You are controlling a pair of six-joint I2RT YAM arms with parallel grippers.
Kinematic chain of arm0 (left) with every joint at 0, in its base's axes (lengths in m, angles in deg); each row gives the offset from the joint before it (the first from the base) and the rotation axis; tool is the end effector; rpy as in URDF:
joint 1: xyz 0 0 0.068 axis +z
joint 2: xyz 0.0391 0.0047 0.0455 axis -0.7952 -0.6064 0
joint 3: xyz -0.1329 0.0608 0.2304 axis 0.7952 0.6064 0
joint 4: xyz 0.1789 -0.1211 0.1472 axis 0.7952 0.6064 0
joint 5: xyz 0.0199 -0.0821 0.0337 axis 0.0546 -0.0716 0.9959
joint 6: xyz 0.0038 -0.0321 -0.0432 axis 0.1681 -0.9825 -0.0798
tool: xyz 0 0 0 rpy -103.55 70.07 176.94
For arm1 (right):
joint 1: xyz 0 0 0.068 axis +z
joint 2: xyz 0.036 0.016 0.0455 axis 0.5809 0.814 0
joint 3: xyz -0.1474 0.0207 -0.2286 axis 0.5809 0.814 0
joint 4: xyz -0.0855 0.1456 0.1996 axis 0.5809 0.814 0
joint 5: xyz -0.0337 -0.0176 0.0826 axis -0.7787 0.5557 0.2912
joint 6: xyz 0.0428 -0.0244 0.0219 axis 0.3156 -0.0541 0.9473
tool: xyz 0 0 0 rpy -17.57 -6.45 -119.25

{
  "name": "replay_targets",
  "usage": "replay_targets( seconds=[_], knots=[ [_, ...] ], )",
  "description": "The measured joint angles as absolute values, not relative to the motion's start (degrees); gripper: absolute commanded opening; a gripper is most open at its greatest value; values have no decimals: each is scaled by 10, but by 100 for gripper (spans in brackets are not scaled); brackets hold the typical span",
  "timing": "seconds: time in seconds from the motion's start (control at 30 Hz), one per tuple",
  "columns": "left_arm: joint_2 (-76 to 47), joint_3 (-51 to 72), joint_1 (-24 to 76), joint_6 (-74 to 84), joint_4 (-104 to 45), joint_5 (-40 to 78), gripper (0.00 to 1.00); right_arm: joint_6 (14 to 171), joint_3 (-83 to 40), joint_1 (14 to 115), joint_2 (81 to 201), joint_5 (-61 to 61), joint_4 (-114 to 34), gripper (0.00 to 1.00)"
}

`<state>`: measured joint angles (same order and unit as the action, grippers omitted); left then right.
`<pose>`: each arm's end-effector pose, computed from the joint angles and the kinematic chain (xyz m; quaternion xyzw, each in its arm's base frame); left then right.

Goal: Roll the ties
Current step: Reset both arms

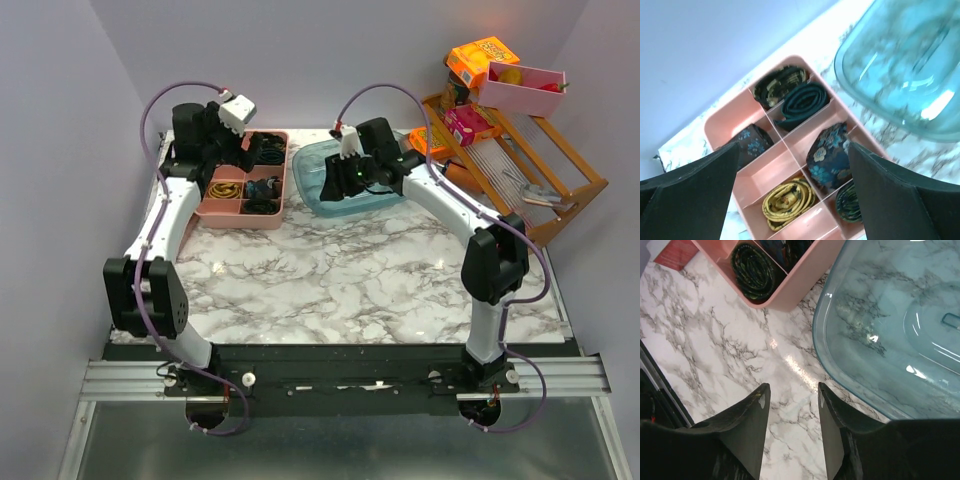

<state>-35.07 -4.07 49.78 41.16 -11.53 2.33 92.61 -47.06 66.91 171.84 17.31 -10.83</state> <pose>0.3935 -0.0350 0.3526 0.3065 0.7712 -0.0833 0.5518 0.3764 0.2477 0.3018 -0.2789 0.8473 0.3208 0.3184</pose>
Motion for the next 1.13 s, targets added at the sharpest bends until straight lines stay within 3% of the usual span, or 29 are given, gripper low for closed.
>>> replay_targets(
  seconds=[0.3,0.4,0.67,1.13],
  knots=[
    [-212,105,498,149,-310,14,99,929,-418,669,1647,170,-123,96],
    [-209,113,499,69,-319,14,99,932,-385,669,1588,165,-148,100],
    [-188,191,503,-60,-340,9,99,938,-346,669,1456,151,-216,100],
    [-104,252,513,-107,-415,0,99,940,-344,669,1449,142,-230,100]
  ],
)
